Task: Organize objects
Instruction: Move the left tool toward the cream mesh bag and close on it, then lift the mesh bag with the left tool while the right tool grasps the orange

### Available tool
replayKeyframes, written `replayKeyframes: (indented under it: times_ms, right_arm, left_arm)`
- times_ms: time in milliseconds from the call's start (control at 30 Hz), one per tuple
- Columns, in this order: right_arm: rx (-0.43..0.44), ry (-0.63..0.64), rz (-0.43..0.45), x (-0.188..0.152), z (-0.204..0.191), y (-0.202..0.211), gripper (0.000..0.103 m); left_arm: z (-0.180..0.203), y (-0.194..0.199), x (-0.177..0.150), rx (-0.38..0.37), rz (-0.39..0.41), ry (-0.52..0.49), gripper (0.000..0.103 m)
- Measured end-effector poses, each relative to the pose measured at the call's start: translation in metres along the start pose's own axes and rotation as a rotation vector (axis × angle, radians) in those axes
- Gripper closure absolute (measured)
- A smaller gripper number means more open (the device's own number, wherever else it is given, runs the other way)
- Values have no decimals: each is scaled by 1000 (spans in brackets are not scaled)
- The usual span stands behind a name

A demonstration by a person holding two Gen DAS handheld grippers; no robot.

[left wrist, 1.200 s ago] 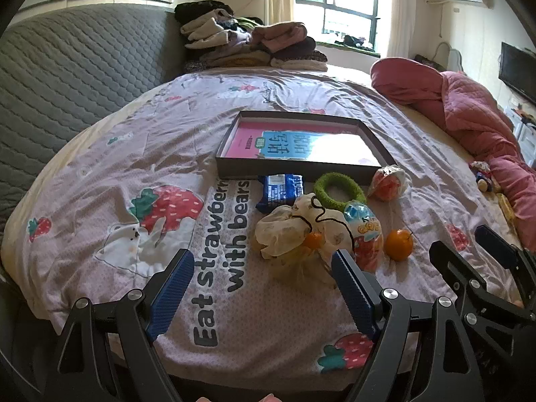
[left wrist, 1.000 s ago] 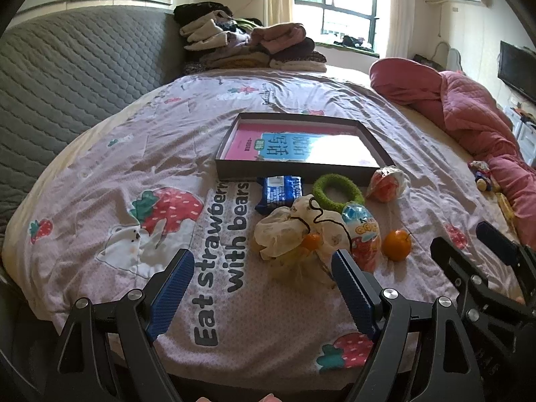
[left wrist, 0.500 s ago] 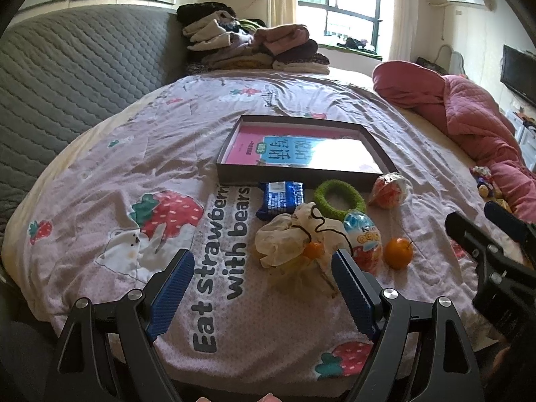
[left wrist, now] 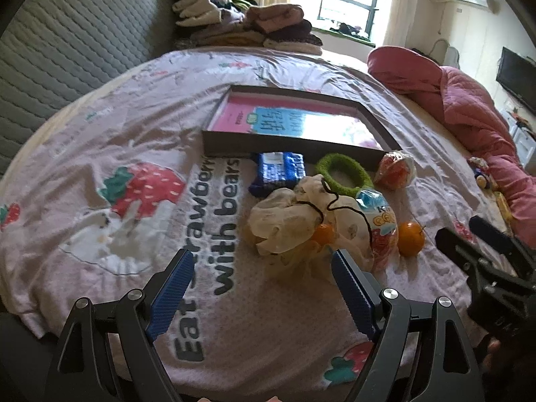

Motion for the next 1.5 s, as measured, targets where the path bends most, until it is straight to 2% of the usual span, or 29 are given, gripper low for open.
replayKeyframes:
  times_ms: [100,233,467,700,733,867,1067,1133,1200,1300,1500]
  right_arm:
    - [4,-12,-11,-2,6,-6,28]
    - [12,-32,-24,-2,14,-14,28]
    - [31,-38,-72,1,17,-33,28]
    - [2,-20,-133,-4,13,-55,29]
    - [-5,-21,-141,-4,14,-58,31]
    - [-12,-32,-150,-4,15,-65,38]
    - [-14,-15,-158,-1,11,-74,49]
    - [-4,-10,-167,0,8,-76,58]
    - [18,-9,-173,0,6,-78,64]
    - [24,-9,-170,0,7,-77,64]
    - [47,-21,-149,1,9,-70,64]
  left_arm:
    - [2,-5,5,-18,4,-4,18]
    - [-1,-10,15,12,13,-7,18]
    - [-3,-30,23,-4,-34,-18,18]
    - [1,-35,30,-23,-20,-65,19]
    - [1,-36,31,-24,-19,-70,22]
    - [2,-39,33,-48,-21,-86,46]
    - [8,-40,36,-71,-24,-119,61]
    - [10,-40,36,-83,-28,-126,70]
    - [11,-40,36,-112,-32,-124,83]
    - [12,-39,35,-143,-35,-122,88]
    - [8,-33,36,-195,-25,-98,91]
Point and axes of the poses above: each gripper's, at about its wrist camera, not at the fingertips, and y roughly against the way its jaws point, z to its right, x to its top, the point moved 5 cm from there along -y, roughly the way its jaws point, and after that the axes turned 14 degrees about -z, right-handed, at the moved point
